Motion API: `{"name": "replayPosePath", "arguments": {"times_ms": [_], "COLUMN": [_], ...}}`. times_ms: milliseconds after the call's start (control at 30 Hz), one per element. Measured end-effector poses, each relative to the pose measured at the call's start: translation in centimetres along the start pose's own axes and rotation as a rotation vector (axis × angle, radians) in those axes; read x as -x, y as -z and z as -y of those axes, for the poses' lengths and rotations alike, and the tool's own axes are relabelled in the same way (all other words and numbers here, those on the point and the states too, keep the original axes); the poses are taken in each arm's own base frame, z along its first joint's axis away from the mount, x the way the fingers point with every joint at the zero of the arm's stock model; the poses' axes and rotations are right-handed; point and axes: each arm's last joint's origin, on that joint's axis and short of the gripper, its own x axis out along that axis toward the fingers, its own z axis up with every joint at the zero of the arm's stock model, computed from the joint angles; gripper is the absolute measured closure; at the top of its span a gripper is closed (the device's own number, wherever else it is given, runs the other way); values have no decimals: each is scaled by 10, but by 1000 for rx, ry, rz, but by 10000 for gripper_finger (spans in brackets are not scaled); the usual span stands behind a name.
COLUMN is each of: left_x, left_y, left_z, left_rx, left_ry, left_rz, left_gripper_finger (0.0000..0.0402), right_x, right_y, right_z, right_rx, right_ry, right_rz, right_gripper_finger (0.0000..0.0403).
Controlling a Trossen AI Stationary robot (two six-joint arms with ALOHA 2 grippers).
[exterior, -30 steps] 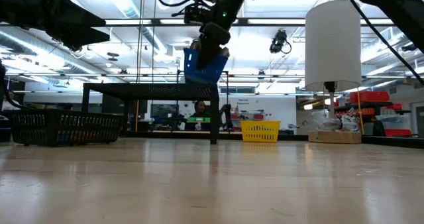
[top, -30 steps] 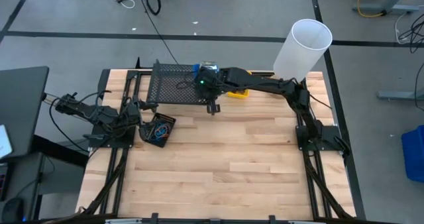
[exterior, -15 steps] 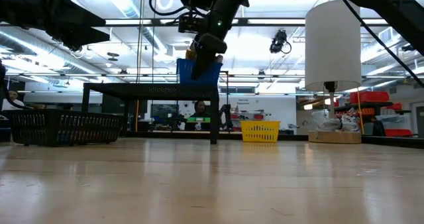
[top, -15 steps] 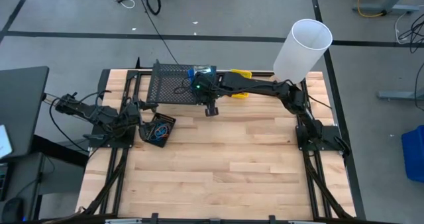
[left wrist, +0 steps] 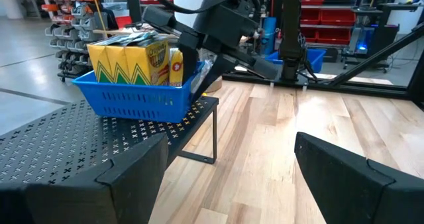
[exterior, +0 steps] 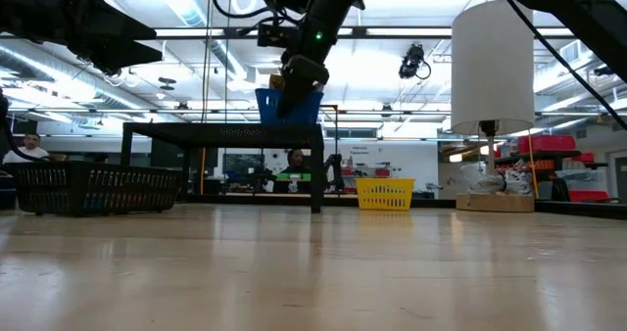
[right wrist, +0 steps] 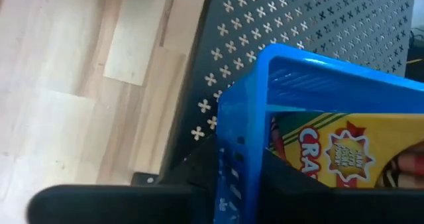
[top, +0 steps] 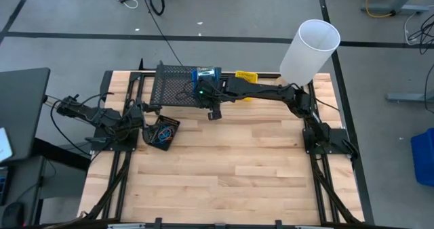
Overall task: Pick & Place Office Desk Supplies
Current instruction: Put the blue bin on the shelf, then put the yellow bin on the shelf
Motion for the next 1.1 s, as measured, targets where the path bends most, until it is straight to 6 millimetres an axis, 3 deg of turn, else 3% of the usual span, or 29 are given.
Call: {"name": "replayPosePath", "arguments": {"times_ms": [433,633,900,1100], "left_x": [0,0,0,0], "left_y": [0,0,1,1], "left_z": [0,0,0,0], "left_rx": [-1,-2,-3,-4], "left_ry": [0,0,0,0], "left_rz": [-1,-2,-4,-5], "left_gripper_finger": [67,67,67,67], "right_x": [4,12,47,102], "right_y": [-9,-16,-26,-33], "right_z": [-15,-22,-24,-39], "right_rx": [51,73,87,101], "right_ry": [39,87,193,268], "right_rz": [-16,-4,59,131], "right_gripper_finger": [252,231,229,229]}}
